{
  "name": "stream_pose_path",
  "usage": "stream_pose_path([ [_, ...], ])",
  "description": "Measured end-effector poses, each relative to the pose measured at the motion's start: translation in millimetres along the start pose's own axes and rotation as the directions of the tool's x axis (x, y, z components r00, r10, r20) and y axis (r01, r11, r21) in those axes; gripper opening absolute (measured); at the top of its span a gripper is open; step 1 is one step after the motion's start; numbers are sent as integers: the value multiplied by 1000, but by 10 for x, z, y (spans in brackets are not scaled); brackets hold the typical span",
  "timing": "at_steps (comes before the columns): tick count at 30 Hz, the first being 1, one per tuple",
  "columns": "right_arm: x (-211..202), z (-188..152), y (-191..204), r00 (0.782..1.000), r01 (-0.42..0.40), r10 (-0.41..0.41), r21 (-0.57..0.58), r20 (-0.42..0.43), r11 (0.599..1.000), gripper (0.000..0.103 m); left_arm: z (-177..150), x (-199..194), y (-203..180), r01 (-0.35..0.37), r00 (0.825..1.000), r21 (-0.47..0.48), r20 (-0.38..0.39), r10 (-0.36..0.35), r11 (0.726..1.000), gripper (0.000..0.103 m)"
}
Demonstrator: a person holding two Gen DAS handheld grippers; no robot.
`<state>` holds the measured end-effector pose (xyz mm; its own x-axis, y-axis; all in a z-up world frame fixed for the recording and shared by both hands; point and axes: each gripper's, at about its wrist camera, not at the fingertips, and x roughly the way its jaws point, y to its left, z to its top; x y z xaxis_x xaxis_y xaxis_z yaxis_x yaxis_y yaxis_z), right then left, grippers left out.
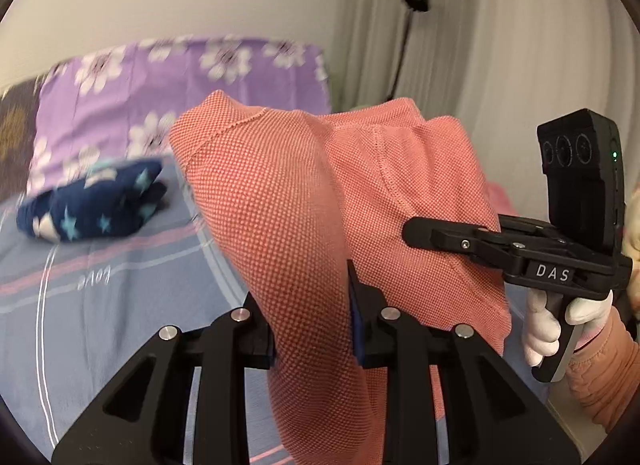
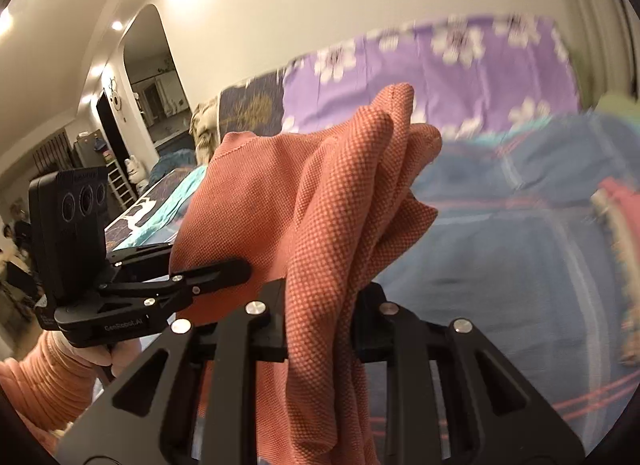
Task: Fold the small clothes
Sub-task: 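Grasp the folded shirt with both tools and lift it, then carry the folded shirt with both tools onto the stack of folded clothes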
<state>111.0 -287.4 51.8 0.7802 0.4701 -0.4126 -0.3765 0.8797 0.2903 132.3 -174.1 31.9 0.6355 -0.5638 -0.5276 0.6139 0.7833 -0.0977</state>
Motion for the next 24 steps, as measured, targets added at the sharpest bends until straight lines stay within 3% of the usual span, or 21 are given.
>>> stream_pose_path([
  [5,-474,2,-150,994,83,-82,-7,69,997,21,174,-28,-432,47,998,80,28,-49,996,28],
  [13,-1064,-56,-599,966,224,-226,27,125,974,21,428,334,-995,159,987,152,15,-163,975,28],
  [24,-1698,-33,-1464,894,394,-421,177,153,902,21,888,1004,-1830,297,953,245,-17,-302,923,28],
])
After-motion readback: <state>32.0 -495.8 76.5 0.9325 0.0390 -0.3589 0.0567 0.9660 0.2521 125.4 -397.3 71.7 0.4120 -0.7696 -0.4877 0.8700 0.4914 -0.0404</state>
